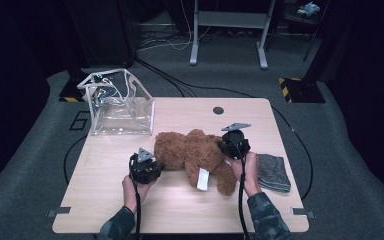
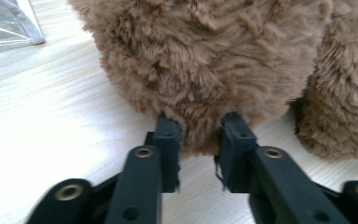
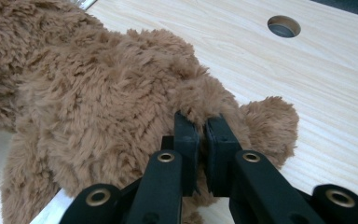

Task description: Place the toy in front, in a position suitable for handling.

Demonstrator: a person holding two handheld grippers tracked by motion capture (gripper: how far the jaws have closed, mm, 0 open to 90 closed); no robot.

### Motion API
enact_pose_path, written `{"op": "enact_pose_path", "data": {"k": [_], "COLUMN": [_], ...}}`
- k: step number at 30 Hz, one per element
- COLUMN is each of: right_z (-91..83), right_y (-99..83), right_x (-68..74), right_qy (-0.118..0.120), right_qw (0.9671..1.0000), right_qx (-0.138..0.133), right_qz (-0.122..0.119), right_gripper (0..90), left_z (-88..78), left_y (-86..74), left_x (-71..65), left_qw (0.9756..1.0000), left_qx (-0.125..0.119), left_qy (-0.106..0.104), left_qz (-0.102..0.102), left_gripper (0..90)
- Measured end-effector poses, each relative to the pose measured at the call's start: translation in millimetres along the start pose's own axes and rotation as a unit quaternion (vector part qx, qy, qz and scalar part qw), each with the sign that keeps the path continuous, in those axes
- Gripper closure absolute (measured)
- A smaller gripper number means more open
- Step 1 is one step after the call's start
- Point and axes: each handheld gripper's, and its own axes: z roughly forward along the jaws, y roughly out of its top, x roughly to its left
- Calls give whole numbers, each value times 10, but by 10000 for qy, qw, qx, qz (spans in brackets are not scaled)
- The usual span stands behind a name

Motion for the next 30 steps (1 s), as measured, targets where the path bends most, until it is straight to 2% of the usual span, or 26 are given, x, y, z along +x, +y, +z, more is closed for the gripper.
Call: {"op": "enact_pose_path", "data": {"k": [3, 5, 7, 8, 11, 13, 15, 16, 19, 23, 25, 26, 29, 30], "right_z": [-17, -47, -89, -113, -201, -248, -317, -331, -362, -348, -336, -325, -283, -253], "right_y": [1, -3, -16, -23, -59, -94, -165, -192, -318, -522, -643, -718, -878, -941], "right_x": [-16, -48, -81, -97, -178, -239, -326, -366, -498, -672, -772, -831, -962, -999], "right_qy": [39, 107, 182, 200, 209, 214, 145, 113, -41, -389, -533, -684, -846, -918], "right_qw": [10000, 9999, 9997, 9996, 9994, 9992, 9990, 9990, 9986, 9968, 9947, 9929, 9893, 9876], "right_qx": [-47, -68, -110, -128, -205, -255, -247, -255, -188, 74, 211, 313, 487, 549], "right_qz": [-15, 17, 88, 144, 190, 198, 348, 349, 494, 693, 852, 924, 1087, 1147], "right_gripper": [789, 670, 599, 528, 386, 339, 287, 274, 229, 214, 212, 212, 212, 212], "left_z": [-14, -19, -24, -28, -34, -53, -63, -76, -102, -149, -172, -174, -179, -185], "left_y": [-18, -34, -61, -68, -117, -163, -224, -253, -337, -447, -506, -528, -611, -630], "left_x": [0, -4, 0, 3, 16, 47, 77, 109, 172, 263, 316, 329, 381, 386], "left_qw": [9999, 9999, 9999, 9999, 9999, 9997, 9996, 9994, 9989, 9978, 9970, 9968, 9959, 9960], "left_qx": [-13, -27, -27, -5, -11, 99, 106, 178, 244, 326, 389, 397, 505, 448], "left_qy": [98, 138, 138, 133, 160, 180, 259, 279, 388, 573, 664, 700, 748, 777], "left_qz": [80, 85, 78, 82, 40, 95, 51, 94, 44, 19, 11, 20, 28, 55], "left_gripper": [567, 448, 361, 334, 251, 215, 187, 176, 149, 126, 111, 108, 96, 90]}}
